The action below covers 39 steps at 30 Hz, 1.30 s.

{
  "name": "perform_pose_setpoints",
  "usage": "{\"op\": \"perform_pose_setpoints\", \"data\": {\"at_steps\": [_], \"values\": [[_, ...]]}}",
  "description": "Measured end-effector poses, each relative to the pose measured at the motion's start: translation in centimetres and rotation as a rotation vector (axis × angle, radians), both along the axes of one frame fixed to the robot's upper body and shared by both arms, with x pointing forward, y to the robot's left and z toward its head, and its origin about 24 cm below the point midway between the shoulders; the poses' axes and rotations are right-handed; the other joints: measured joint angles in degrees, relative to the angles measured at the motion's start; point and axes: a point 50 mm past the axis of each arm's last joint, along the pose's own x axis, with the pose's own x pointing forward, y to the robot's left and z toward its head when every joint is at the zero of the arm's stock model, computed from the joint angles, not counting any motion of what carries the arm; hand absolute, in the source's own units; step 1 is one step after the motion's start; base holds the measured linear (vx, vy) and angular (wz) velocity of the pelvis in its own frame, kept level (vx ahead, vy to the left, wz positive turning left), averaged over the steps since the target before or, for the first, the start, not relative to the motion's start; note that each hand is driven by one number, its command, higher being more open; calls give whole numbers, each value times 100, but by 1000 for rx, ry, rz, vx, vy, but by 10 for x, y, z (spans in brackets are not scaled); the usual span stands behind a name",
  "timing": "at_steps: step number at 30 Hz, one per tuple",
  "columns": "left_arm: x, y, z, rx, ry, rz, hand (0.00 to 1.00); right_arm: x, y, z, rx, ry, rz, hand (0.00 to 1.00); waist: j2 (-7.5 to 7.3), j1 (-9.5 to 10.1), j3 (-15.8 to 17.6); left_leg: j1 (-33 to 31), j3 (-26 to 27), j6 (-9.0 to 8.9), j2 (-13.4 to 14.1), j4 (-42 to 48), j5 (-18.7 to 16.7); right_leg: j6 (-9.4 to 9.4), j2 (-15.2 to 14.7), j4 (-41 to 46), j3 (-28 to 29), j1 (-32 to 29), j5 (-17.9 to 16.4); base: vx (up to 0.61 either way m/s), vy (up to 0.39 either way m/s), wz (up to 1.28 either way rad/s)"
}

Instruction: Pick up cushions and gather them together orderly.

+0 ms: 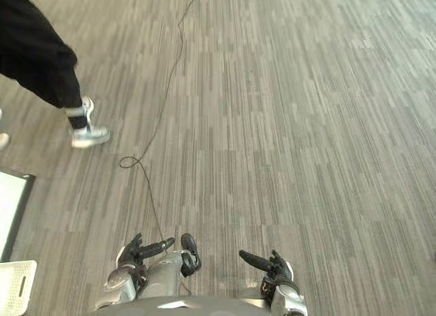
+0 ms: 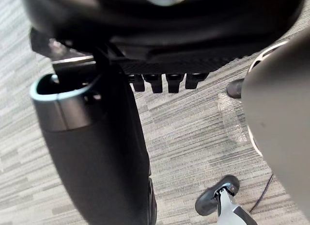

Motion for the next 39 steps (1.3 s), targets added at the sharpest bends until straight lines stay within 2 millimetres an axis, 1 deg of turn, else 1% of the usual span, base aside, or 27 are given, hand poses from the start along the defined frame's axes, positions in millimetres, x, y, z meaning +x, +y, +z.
{"op": "perform_pose_setpoints", "data": {"at_steps": [1, 3, 4, 5, 6, 8, 9, 10, 12, 13, 14, 16, 17, 18, 20, 21, 22, 23, 26, 28, 29, 31, 32, 34, 36, 37, 39], "values": [[-3, -3, -2, 0, 13, -23, 100, 0, -3, 1, -8, -6, 1, 100, 33, 2, -61, 309, 0, -110, -38, -219, -306, 20, -90, 1014, 81, -388, 101, 448, 311, -15], [-2, -1, -2, 14, 31, -85, 100, 5, -3, 2, -14, -25, 10, 100, -115, -42, -12, 937, 75, -140, -382, -694, -514, -219, -600, 3178, 130, -1300, 761, 418, 271, -8], [-4, -1, -3, 13, 39, -85, 100, 7, -5, 3, -21, -31, 17, 100, -131, -61, -18, 1165, 84, -147, -444, -818, -555, -383, -704, 3789, 72, -1552, 617, 480, 222, -8], [-8, -2, -5, 11, 54, -80, 100, 10, -8, 5, -39, -46, 41, 100, -69, -140, 14, 1685, 77, -172, -489, -1114, -604, -705, -727, 4557, -182, -1923, 149, 334, 120, -4], [-10, -4, -6, 10, 61, -84, 100, 11, -9, 6, -46, -54, 47, 100, -16, -167, 20, 1893, 72, -182, -486, -1262, -605, -733, -663, 4698, -330, -2073, -49, 430, 112, 0], [-10, -9, -7, 1, 67, -102, 100, 23, -14, 11, -65, -95, 66, 100, 188, -229, 116, 2501, 92, -201, -362, -1675, -587, -908, -101, 4146, -954, -2835, -776, 479, 75, 5], [-9, -9, -7, -2, 67, -101, 100, 24, -15, 12, -67, -98, 68, 100, 201, -232, 124, 2532, 90, -200, -348, -1690, -587, -929, -43, 4041, -997, -2891, -801, 547, -15, 22], [-9, -13, -9, -15, 70, -97, 100, 32, -15, 15, -70, -125, 80, 100, 270, -309, 176, 2779, 46, -201, -262, -1815, -587, -882, 492, 2562, -1137, -3300, -723, 466, -60, 37], [-10, -15, -9, -23, 74, -95, 100, 33, -14, 16, -68, -129, 84, 100, 245, -381, 182, 3016, -65, -224, -320, -2007, -598, -789, 803, 988, -1123, -3322, -184, 444, -123, 52], [-14, -14, -10, -26, 82, -96, 100, 31, -14, 15, -65, -121, 83, 100, 164, -429, 203, 3299, -167, -418, -443, -2163, -651, -934, 904, 103, -1020, -3234, 839, 542, -174, 51], [-12, -23, -12, -53, 85, -93, 100, 38, -22, 18, -87, -131, 91, 100, 465, -423, 279, 3570, -248, -640, -231, -2301, -696, -1306, 1104, 229, -1042, -3098, 1168, 639, -180, 39], [-10, -31, -12, -73, 73, -88, 100, 47, -26, 22, -105, -156, 100, 100, 653, -416, 285, 3572, -395, -829, -132, -2262, -529, -1306, 1131, 730, -1040, -3281, 641, 507, -150, 10], [-11, -36, -14, -85, 80, -90, 100, 46, -27, 22, -82, -157, 56, 100, 691, -462, 291, 3472, -604, -860, 25, -1698, -499, -1318, 1050, 1255, -1104, -3316, 86, 393, -167, 19], [-12, -35, -14, -84, 84, -88, 100, 44, -26, 21, -73, -155, 35, 100, 704, -476, 292, 3328, -735, -861, 149, -1205, -498, -1261, 1073, 1298, -1137, -3203, -92, 583, -258, 33], [-9, -31, -11, -81, 60, -67, 100, 38, -24, 18, -67, -135, 32, 100, 779, -436, 331, 2189, -1222, -1157, 890, 1709, 16, -1263, 1362, 962, -1271, -2541, -341, 471, -228, 21], [-9, -31, -11, -81, 57, -65, 100, 37, -24, 18, -67, -134, 32, 100, 788, -427, 337, 2090, -1234, -1171, 943, 1912, 29, -1267, 1393, 930, -1268, -2483, -353, 472, -217, 1], [-3, -24, -6, -65, 12, -32, 100, 29, -24, 15, -67, -113, 24, 100, 749, -355, 384, 1461, -1169, -1202, 1269, 3297, -32, -1306, 1523, 694, -1279, -1957, -480, 465, -176, -1], [2, -22, -2, -55, -18, -25, 100, 22, -23, 13, -64, -95, 2, 100, 650, -312, 435, 1122, -998, -1133, 1311, 3620, -141, -1282, 1547, 445, -1272, -1511, -573, 517, -137, 7], [12, -19, 6, -41, -80, -22, 100, 16, -23, 11, -66, -78, -5, 100, 548, -270, 429, 359, -550, -783, 1125, 2814, -378, -1162, 1566, -186, -1247, -755, -654, 437, -66, 5], [16, -22, 8, -54, -107, -13, 100, 13, -21, 9, -57, -54, -4, 100, 498, -149, 448, 46, -472, -774, 581, 690, -369, -1041, 1454, -501, -1099, -310, -700, 406, 40, -23], [17, -22, 9, -53, -112, -14, 100, 12, -19, 8, -53, -49, -4, 100, 482, -131, 456, 27, -513, -784, 473, 323, -298, -1019, 1427, -557, -1062, -229, -712, 488, 98, -44], [14, -20, 8, -48, -99, -9, 100, 10, -17, 7, -49, -42, -3, 100, 431, -6, 460, -10, -950, -929, 55, -1554, 631, -747, 1302, -858, -596, 144, -869, 645, 182, -103], [11, -19, 6, -45, -83, -8, 100, 8, -17, 6, -48, -34, -1, 100, 378, 31, 406, 4, -1081, -817, -42, -1484, 1090, -607, 1211, -908, -384, 241, -953, 587, 189, -111], [7, -11, 4, -28, -53, -10, 100, 7, -10, 4, -32, -29, -1, 100, 232, 13, 311, -48, -1132, -435, -191, -1201, 1055, -490, 978, -729, -159, 192, -1030, 616, 216, -60], [7, -6, 3, -19, -40, -14, 100, 0, -7, 2, -8, -17, -39, 100, 72, -7, 242, 21, -948, -322, -241, -733, 524, -426, 705, 298, 93, -165, -1067, 719, 284, -57], [3, 0, 1, 1, -6, -37, 100, 2, -4, 3, -2, -26, -30, 100, -143, 2, 240, 794, -572, -216, -483, -890, 113, -306, 79, 3116, 133, -1185, -593, 675, 309, -70], [1, -4, -2, 3, 19, -67, 100, 11, -5, 7, -14, -69, -12, 100, -112, -156, 241, 1518, -458, -173, -576, -1205, -35, -488, -391, 4573, -328, -1767, -529, 647, 285, -51]]}}
